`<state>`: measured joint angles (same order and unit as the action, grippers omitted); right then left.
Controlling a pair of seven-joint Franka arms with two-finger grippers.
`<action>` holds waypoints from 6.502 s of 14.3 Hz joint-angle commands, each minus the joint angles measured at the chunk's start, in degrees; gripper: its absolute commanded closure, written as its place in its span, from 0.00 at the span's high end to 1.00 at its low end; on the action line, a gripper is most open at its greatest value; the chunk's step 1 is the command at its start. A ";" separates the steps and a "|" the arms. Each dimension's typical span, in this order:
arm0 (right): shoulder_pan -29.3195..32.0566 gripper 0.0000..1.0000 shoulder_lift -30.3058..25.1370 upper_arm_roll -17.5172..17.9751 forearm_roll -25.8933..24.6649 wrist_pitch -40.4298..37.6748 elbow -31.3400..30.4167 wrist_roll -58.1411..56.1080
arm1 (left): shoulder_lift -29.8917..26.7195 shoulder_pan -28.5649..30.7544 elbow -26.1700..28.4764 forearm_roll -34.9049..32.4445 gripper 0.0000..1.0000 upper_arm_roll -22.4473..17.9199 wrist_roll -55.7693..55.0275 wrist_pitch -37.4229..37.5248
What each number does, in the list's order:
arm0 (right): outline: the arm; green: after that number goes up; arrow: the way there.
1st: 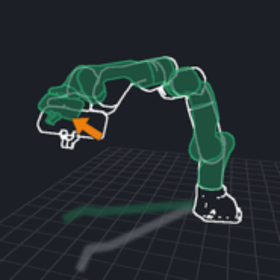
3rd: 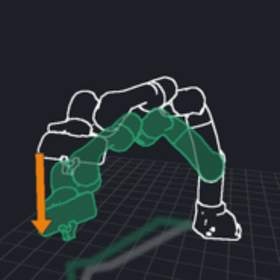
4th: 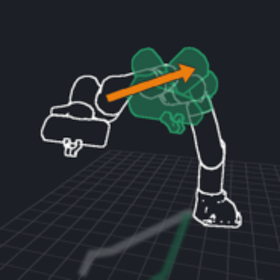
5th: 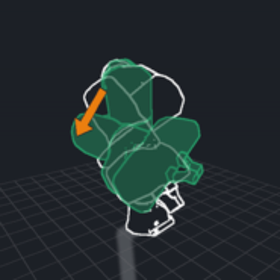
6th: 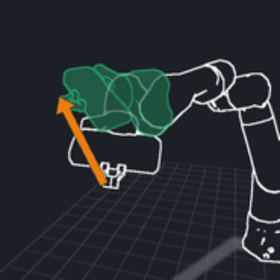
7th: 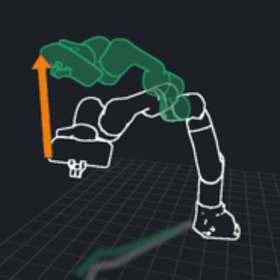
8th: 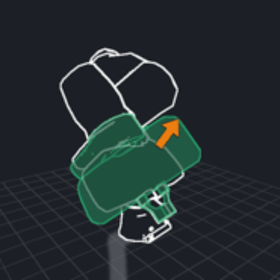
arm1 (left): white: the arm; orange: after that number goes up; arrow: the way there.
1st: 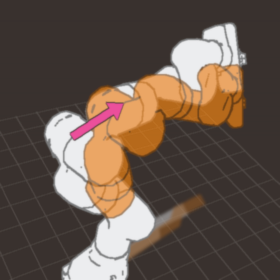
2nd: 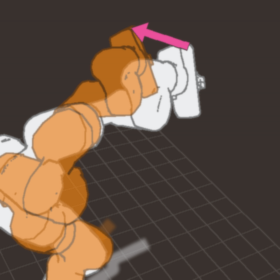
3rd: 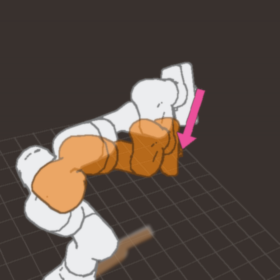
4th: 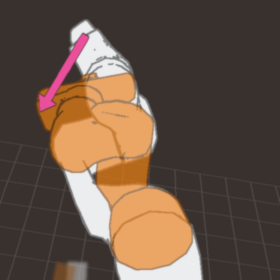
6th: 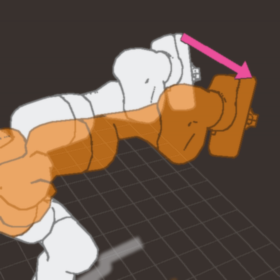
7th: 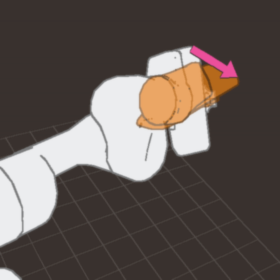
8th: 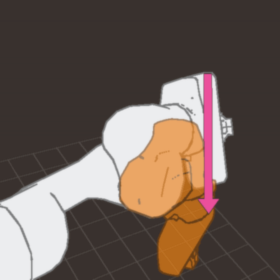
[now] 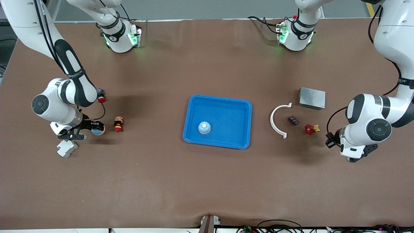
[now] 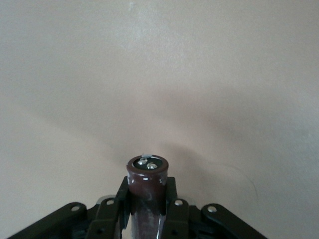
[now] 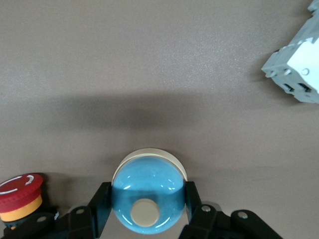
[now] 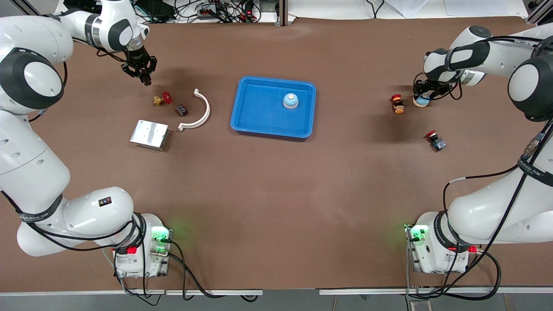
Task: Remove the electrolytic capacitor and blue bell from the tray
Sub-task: 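Place the capacitor by the red valve while the right gripper lowers the bell, then move the right gripper back to the tray while the left gripper withdraws, then grasp the second light-blue bell in the tray with the right gripper, then carry the bell with the right gripper beside the first bell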
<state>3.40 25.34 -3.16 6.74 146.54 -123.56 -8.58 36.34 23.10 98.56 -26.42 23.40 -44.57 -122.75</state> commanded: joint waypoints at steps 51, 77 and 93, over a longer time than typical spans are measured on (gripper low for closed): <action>-48.40 1.00 23.78 0.35 -3.05 -20.60 47.35 90.84 | -40.46 -25.11 -8.40 23.78 1.00 -19.35 40.45 38.64; -49.19 0.00 24.50 -0.80 -2.61 -23.82 50.51 92.60 | -41.88 -27.94 -8.56 25.36 1.00 -22.44 40.88 38.72; -23.02 0.00 3.15 -0.80 -2.17 -35.55 38.24 37.28 | -41.61 -27.24 -8.30 25.19 1.00 -20.33 40.26 40.57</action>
<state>-23.34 34.69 -5.12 4.66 107.30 -75.66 36.14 -4.86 -4.94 90.43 -2.26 2.64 -4.33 -83.01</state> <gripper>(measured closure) 0.379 0.000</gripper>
